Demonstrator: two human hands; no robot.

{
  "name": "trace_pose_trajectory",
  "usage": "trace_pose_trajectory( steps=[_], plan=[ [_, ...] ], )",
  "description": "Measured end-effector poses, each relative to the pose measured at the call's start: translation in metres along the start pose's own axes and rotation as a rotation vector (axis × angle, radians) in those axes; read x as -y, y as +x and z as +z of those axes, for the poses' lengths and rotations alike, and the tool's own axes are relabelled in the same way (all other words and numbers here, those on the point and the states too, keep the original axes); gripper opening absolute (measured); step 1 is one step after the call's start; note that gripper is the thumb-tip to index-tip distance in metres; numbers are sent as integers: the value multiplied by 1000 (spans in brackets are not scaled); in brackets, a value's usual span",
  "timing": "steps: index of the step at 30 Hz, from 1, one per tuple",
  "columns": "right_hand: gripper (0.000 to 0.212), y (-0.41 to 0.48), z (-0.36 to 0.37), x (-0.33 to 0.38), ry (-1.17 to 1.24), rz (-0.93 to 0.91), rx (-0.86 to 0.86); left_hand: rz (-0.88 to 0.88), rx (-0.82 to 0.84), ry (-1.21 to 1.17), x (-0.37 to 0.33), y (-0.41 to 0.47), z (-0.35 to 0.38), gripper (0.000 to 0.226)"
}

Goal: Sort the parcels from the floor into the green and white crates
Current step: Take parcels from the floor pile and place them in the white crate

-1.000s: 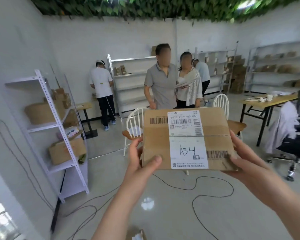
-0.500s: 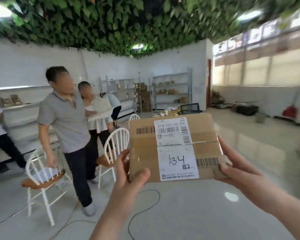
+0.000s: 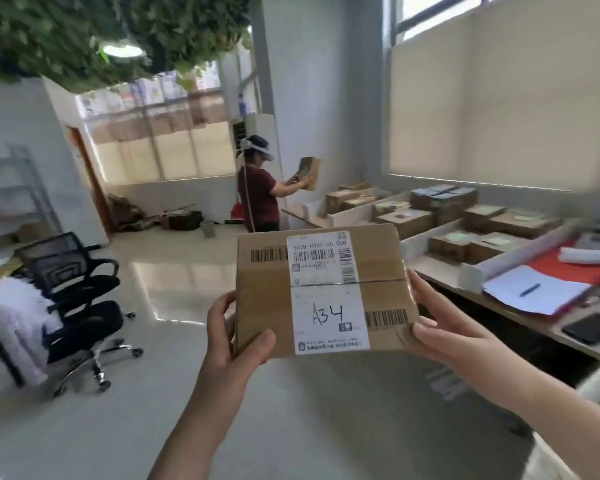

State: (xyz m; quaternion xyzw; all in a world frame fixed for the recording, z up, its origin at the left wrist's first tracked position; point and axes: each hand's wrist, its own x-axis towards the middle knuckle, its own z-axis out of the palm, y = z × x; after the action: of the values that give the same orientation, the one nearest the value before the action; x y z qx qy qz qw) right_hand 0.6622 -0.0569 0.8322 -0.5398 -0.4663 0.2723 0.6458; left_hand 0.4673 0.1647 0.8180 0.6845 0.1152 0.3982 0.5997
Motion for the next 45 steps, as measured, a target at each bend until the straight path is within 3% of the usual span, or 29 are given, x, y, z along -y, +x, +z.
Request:
trace_pose_trajectory(
  steps=[5,12,19,27,33,37,41,45],
  plan=[
    [73,-87,-109,11,-22,35,-263,-44,254,-114,35,26,146,56],
    [64,-197,-238,31,-99,106,-562,-98,550,-254,75,35,345,56],
    [73,-283,-320,27,-127,151,-796,-227,800,-355,96,22,494,62],
    [67,-324,-385,-7,-87,182,-1033,-307,992,-328,126,30,603,62],
    [67,-325,-436,-48,-72,315,-1215,-401,1120,-288,187,55,667,61],
    [63,-326,-467,-97,-53,483,-1321,-495,1213,-205,250,60,702,66],
    [45,-343,-495,-154,51,724,-1399,-642,1308,-49,323,42,728,64],
    [36,-372,-509,-211,160,1002,-1353,-780,1478,122,395,8,738,65]
  ],
)
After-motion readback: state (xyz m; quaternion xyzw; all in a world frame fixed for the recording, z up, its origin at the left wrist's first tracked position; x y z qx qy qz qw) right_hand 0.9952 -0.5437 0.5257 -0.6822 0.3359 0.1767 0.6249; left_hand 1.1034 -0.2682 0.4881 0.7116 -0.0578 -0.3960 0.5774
